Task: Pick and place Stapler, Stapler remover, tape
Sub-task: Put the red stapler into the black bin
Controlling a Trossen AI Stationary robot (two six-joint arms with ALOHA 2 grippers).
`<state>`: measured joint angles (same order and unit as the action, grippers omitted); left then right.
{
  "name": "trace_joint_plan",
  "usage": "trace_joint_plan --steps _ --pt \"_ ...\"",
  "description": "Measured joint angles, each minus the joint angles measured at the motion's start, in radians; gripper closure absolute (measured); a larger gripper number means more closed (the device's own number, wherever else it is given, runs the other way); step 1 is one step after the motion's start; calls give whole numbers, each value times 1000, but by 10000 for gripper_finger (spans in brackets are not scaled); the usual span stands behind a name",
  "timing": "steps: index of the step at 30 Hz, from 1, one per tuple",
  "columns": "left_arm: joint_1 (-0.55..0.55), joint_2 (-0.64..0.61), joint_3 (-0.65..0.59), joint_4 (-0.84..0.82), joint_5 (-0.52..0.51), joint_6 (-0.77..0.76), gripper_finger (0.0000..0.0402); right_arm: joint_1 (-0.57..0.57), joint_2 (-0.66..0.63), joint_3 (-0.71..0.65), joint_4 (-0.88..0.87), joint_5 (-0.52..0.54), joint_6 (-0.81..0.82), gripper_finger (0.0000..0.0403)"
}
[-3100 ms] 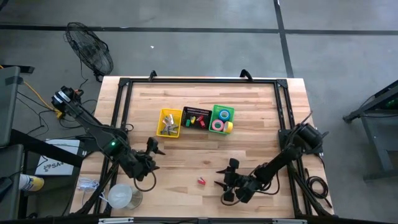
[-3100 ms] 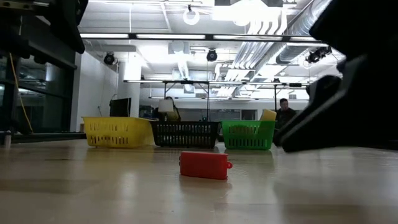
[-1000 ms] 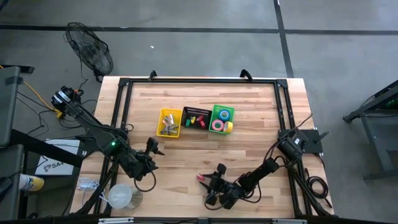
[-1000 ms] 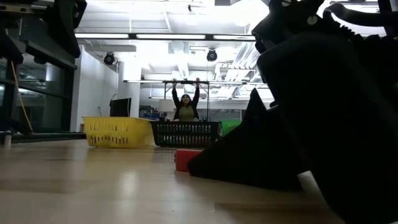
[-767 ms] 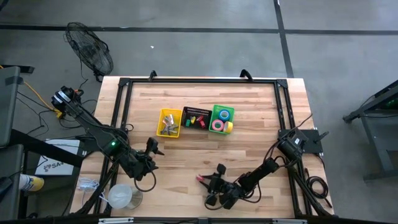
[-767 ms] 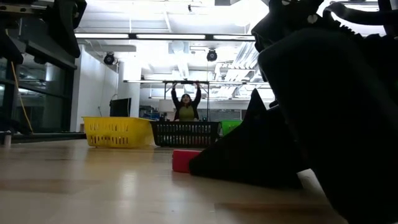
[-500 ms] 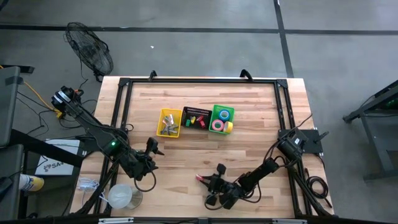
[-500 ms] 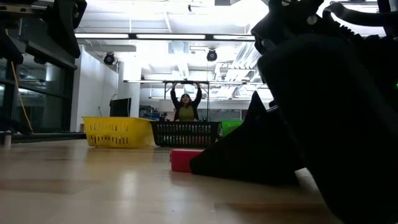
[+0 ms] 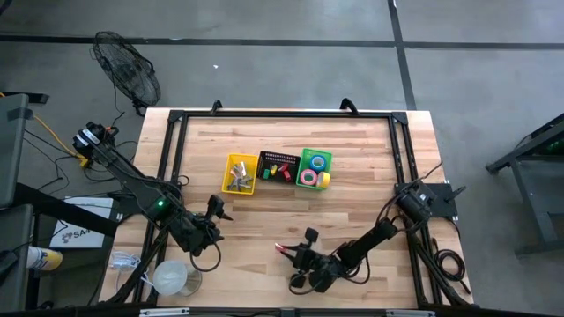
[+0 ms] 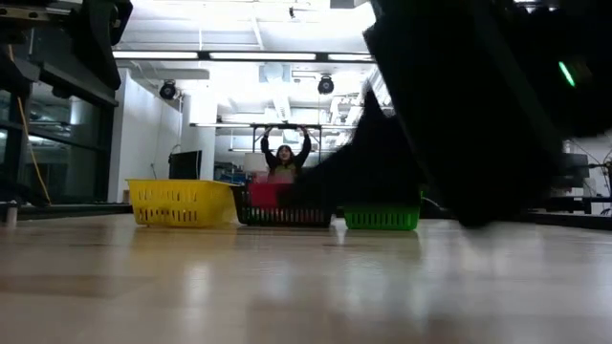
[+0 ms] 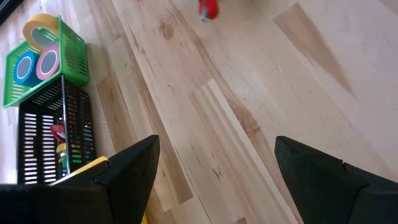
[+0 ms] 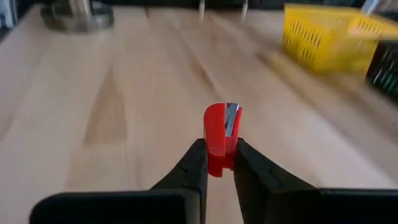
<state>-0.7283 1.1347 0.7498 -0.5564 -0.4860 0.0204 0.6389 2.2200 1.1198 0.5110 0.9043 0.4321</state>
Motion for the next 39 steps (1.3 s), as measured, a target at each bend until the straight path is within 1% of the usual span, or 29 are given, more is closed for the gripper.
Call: trace_joint_plan --steps 6,9,12,15,19,22,26,27,32,39 --pt "0 0 0 0 0 -6 87 -66 -124 0 -67 -44 -153 360" --pt "1 0 0 1 -1 -7 87 -119 -198 1 -164 -57 -227 360" --pt "1 0 0 2 -1 -8 87 -190 -268 1 -294 -112 -291 360" --pt "1 0 0 6 -3 -11 87 -276 -342 1 -405 -194 -346 360" --pt "1 0 0 7 -5 -18 87 -406 -412 1 -532 -351 -399 360" --pt "1 0 1 7 -6 -18 87 -511 -435 1 -578 -496 -457 360" --pt "1 0 1 8 -16 -21 87 -644 -434 1 -616 -690 -514 360" --pt "1 0 1 8 -17 -24 87 -674 -434 1 -618 -720 -520 360" --pt "1 0 1 7 -21 -26 87 -777 -434 1 -626 -793 -543 360" --pt "1 0 1 10 -50 -26 87 -859 -413 2 -637 -953 -545 360"
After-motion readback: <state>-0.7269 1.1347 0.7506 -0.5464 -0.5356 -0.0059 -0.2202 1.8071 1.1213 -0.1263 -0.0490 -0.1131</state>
